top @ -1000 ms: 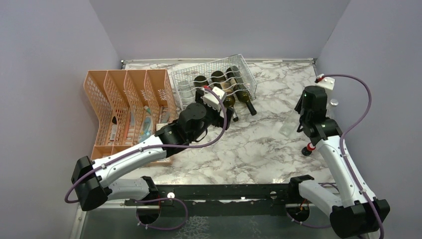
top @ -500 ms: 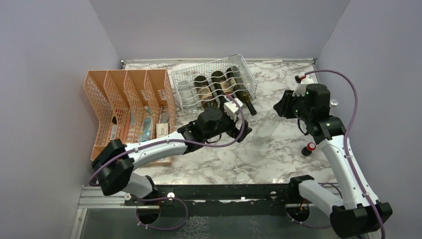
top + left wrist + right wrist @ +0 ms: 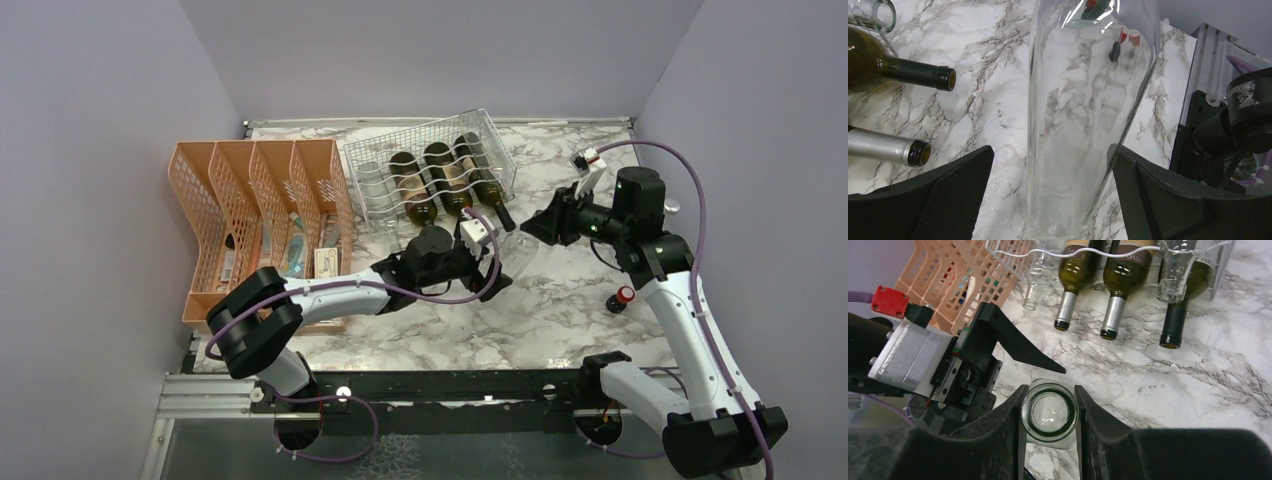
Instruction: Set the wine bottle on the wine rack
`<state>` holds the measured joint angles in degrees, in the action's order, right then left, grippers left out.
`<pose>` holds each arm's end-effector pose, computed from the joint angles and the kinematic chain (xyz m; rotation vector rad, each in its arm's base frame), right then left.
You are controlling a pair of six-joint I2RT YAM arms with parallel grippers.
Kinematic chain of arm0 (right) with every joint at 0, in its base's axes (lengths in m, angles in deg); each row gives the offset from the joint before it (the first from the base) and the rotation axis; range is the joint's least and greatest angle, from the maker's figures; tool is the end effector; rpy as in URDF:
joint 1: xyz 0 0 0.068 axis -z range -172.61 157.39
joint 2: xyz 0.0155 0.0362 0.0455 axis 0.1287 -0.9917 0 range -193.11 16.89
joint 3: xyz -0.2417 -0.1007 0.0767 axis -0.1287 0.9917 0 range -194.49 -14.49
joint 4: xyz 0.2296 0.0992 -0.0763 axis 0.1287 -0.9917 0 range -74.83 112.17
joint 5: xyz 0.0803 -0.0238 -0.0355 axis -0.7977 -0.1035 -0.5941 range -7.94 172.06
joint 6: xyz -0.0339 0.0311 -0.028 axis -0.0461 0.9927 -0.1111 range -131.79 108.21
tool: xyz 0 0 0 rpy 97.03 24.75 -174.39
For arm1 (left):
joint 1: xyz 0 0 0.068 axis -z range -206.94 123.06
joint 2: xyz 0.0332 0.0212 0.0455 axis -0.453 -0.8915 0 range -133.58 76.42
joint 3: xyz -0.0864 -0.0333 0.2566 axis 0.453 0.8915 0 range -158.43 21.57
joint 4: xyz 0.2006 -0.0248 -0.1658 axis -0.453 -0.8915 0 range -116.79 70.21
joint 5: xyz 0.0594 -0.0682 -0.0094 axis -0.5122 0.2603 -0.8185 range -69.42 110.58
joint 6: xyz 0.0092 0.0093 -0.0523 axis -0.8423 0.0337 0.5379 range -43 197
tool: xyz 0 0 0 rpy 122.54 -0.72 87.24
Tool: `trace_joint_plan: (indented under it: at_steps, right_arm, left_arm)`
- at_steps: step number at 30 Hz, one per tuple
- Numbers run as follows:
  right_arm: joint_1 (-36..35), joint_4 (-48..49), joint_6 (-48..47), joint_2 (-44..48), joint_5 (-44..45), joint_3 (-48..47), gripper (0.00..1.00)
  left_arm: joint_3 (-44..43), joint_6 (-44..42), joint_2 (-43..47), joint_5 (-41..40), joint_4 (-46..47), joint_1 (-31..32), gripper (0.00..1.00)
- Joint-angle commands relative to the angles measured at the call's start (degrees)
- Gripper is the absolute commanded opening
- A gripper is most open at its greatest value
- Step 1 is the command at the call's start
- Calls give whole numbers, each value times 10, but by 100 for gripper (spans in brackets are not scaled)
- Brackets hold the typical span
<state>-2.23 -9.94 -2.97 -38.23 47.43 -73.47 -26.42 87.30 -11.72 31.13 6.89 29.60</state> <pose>0.1943 0.0535 0.3577 -0.3929 2.0301 0.8203 0.1839 -0.2901 0.2398 0.8785 1.7036 -0.9777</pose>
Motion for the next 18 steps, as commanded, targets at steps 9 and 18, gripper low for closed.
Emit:
trace_joint_plan:
  at_steps: [9, 18]
  right_arm:
    - [3, 62, 59, 21, -85, -21, 1]
    - [3, 65, 93, 34, -63, -31, 1]
  left_arm:
    - [62, -34, 5, 40, 130, 3, 83]
    - [69, -80, 5, 23, 137, 9, 75]
